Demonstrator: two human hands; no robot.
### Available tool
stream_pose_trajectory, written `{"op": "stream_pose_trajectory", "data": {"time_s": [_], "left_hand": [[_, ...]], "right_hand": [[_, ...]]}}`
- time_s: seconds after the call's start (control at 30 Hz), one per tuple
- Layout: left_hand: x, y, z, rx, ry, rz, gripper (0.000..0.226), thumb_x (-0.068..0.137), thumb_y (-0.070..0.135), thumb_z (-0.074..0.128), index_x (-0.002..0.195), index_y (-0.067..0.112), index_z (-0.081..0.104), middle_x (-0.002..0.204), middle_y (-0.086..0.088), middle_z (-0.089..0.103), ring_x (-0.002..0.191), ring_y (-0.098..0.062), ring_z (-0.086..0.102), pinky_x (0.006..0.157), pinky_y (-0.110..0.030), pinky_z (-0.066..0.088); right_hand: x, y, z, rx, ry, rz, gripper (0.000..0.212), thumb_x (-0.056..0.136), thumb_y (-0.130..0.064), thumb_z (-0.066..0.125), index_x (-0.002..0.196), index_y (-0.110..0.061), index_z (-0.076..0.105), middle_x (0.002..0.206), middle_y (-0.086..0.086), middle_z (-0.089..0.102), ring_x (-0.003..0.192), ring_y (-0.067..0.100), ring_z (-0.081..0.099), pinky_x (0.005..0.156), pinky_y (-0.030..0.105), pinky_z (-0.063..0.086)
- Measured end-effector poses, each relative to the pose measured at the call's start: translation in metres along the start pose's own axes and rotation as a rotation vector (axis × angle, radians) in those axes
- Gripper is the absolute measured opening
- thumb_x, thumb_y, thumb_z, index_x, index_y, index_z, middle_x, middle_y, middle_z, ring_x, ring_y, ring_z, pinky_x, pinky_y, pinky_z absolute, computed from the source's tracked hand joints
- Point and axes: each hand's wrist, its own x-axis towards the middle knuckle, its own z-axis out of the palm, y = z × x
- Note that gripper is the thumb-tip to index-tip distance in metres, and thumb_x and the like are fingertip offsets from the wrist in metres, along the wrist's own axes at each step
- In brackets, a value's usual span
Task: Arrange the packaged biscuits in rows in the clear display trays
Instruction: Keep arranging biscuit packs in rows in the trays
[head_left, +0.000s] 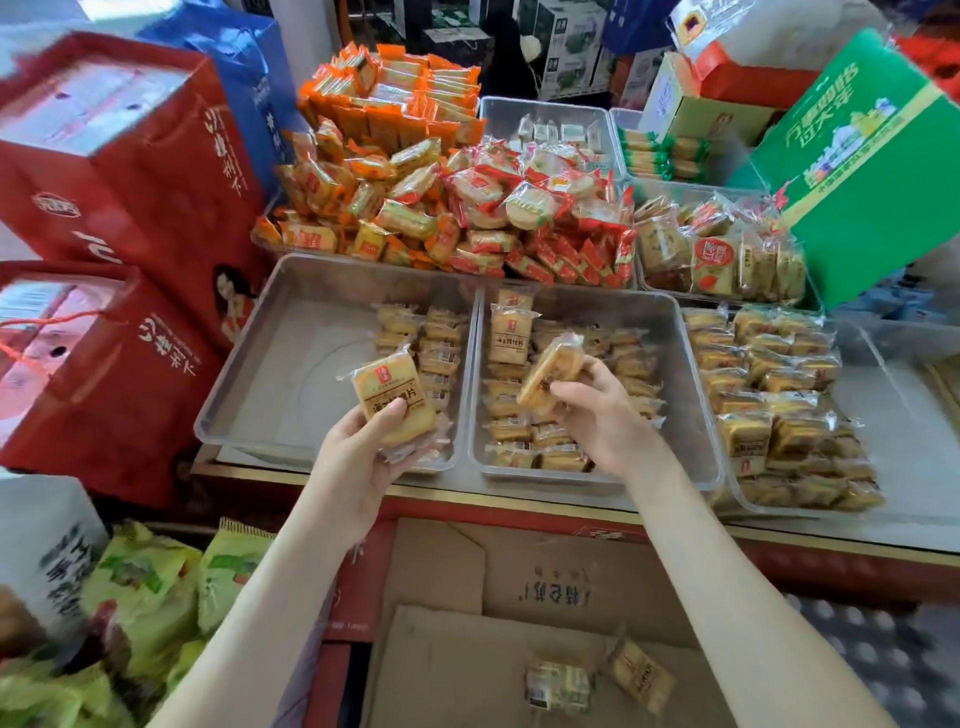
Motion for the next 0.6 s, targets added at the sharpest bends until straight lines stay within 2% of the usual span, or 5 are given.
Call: {"op": "stream_pose_trajectory", "data": {"time_s": [0.07,0.17,0.37,0.5,0.6], "left_hand": [[0.002,-0.004,-0.008,-0.013,-0.002,-0.02,0.048,0.084,0.022,0.06,0.127,0.001,0.056,0.116,-0.016,0.07,0.104,-0.027,0.069,0.086,-0.032,0.058],[0.002,-0.007,-0.017,-0.017,-0.009,-0.038,0.046,0.084,0.021,0.059,0.125,0.001,0.057,0.117,-0.017,0.07,0.108,-0.029,0.068,0.089,-0.031,0.057],[-0.009,-0.007,-0.035,0.241,0.059,-0.031,0.032,0.091,0.013,0.064,0.123,0.01,0.057,0.111,-0.009,0.073,0.1,-0.025,0.071,0.088,-0.036,0.058],[-0.017,-0.007,-0.051,0.493,0.199,0.033,0.034,0.086,0.02,0.074,0.114,0.022,0.053,0.105,0.002,0.073,0.093,-0.008,0.071,0.085,-0.029,0.057],[-0.021,-0.01,-0.064,0.623,0.206,0.044,0.035,0.084,0.023,0.075,0.11,0.032,0.054,0.099,0.013,0.072,0.091,-0.001,0.068,0.088,-0.029,0.054]], "right_hand": [[0.03,0.011,0.001,-0.309,0.23,0.056,0.063,0.08,-0.003,0.074,0.128,-0.014,0.035,0.122,0.014,0.053,0.109,0.026,0.06,0.096,0.039,0.052],[0.069,0.027,0.01,-0.59,0.356,0.097,0.069,0.079,-0.015,0.079,0.124,-0.017,0.028,0.123,0.008,0.045,0.112,0.023,0.052,0.096,0.037,0.048],[0.123,0.046,0.021,-0.778,0.517,-0.039,0.063,0.08,-0.031,0.079,0.116,-0.013,0.031,0.114,0.005,0.042,0.101,0.018,0.047,0.082,0.029,0.041],[0.142,0.053,0.016,-0.716,0.619,-0.127,0.06,0.081,-0.033,0.077,0.11,-0.017,0.027,0.123,0.01,0.039,0.109,0.021,0.045,0.085,0.026,0.037],[0.147,0.062,0.013,-0.856,0.635,-0.12,0.06,0.082,-0.035,0.075,0.113,-0.013,0.028,0.126,0.012,0.037,0.112,0.023,0.042,0.088,0.028,0.037]]}}
